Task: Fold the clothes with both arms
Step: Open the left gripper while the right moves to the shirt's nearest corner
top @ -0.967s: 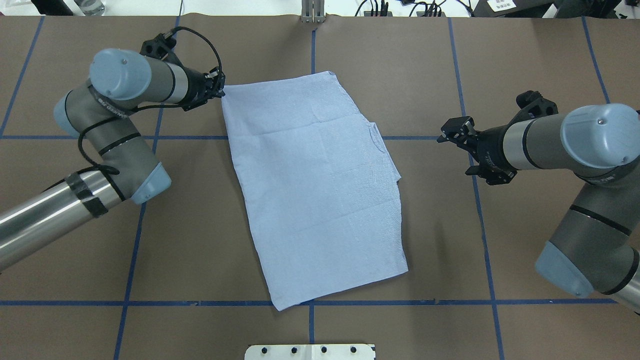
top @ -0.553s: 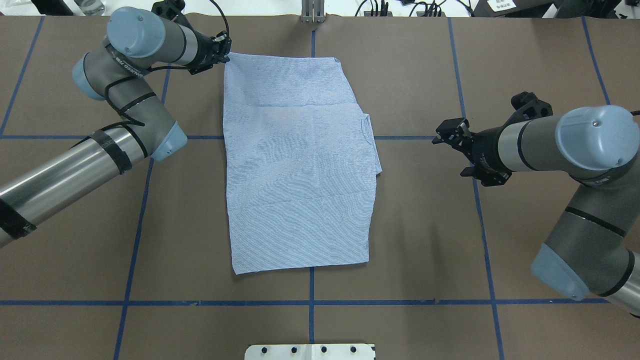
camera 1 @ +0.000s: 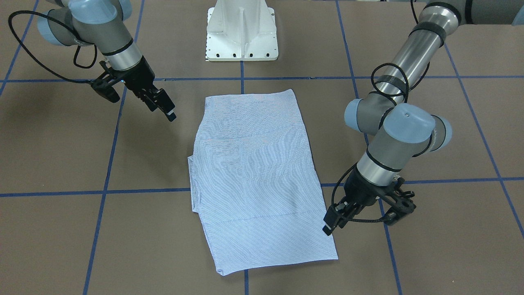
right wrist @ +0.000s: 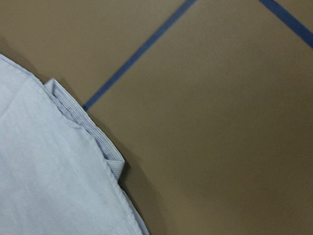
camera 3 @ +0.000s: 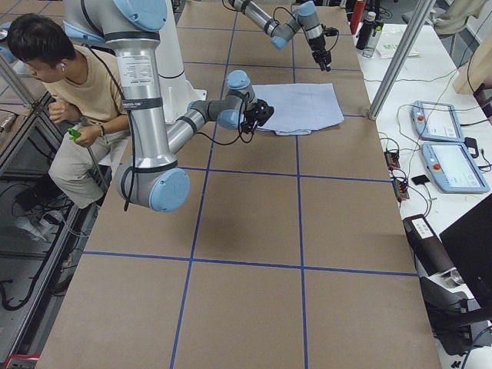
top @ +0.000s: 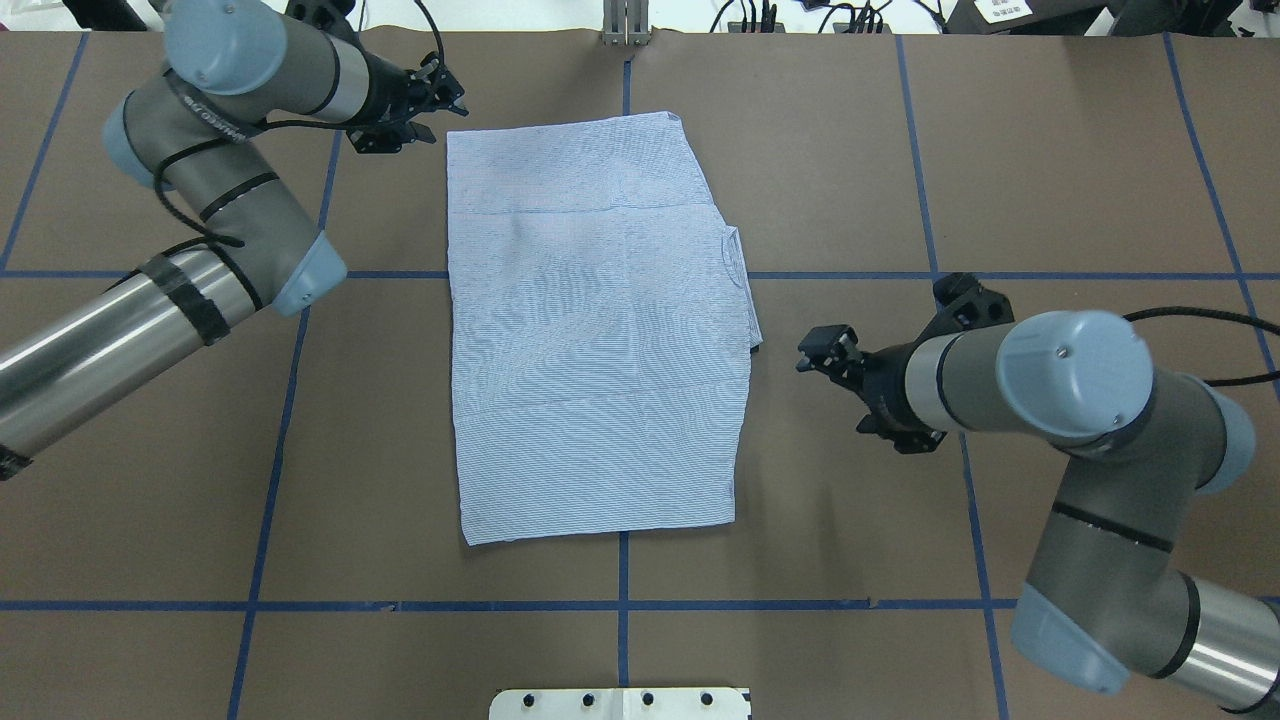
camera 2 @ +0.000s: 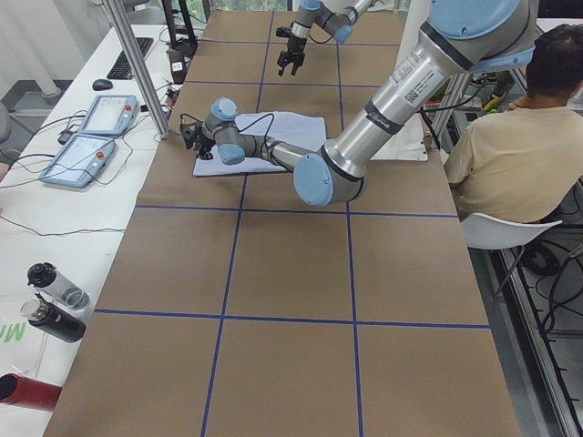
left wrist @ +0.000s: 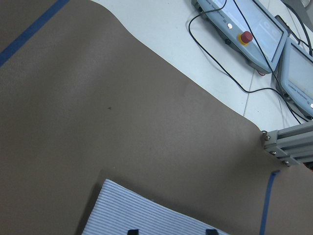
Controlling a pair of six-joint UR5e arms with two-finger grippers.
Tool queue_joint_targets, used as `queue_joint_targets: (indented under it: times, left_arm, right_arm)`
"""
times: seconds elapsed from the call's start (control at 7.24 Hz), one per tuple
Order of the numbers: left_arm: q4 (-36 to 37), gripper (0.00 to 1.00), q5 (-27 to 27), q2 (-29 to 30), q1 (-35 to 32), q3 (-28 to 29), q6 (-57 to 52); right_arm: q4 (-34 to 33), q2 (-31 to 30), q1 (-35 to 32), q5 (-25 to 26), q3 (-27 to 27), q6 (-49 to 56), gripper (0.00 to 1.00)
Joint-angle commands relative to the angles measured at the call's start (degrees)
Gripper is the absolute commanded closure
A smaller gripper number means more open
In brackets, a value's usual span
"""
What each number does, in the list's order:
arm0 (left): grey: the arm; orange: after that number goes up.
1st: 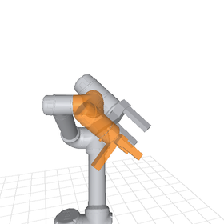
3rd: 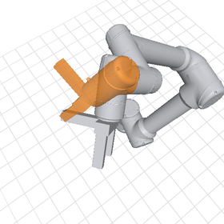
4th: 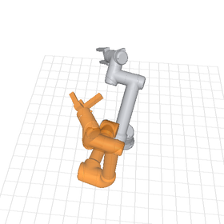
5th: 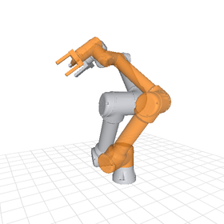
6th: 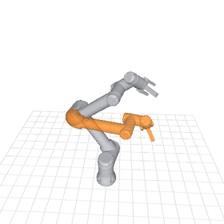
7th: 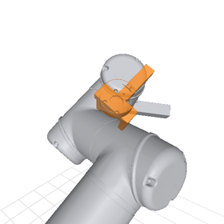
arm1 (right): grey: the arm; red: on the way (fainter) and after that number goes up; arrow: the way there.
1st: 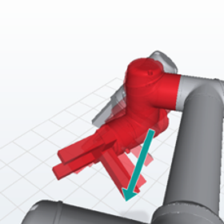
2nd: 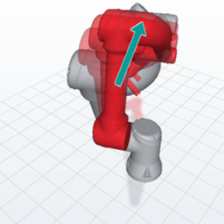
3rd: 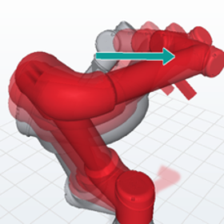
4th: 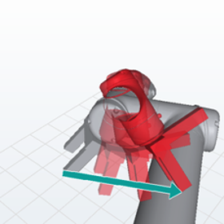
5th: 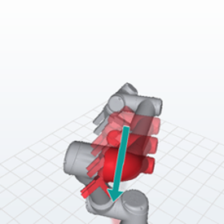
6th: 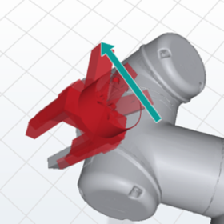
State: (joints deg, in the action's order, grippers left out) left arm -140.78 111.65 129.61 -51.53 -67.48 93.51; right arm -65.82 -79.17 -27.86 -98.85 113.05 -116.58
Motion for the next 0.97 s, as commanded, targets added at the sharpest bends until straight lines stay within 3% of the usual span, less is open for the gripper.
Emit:
queue_joint_targets:
  times: [0.0, 0.28, 0.83]
  left_arm:
    - [1.0, 0.41, 2.5, -5.4, -0.2, -7.0, 0.2]
    - [1.0, 0.38, 2.5, -5.4, -0.2, -7.1, 0.3]
    - [1.0, 0.37, 2.3, -5.4, -0.2, -7.1, 0.3]
  right_arm:
    - [-5.3, 3.6, 9.2, 8.0, -0.2, -10.8, 0.00]
    - [-14.8, 9.1, 15.6, 13.1, -0.6, -15.6, 0.01]
    - [-14.8, 9.6, 15.4, 15.4, -2.1, -16.7, 0.02]
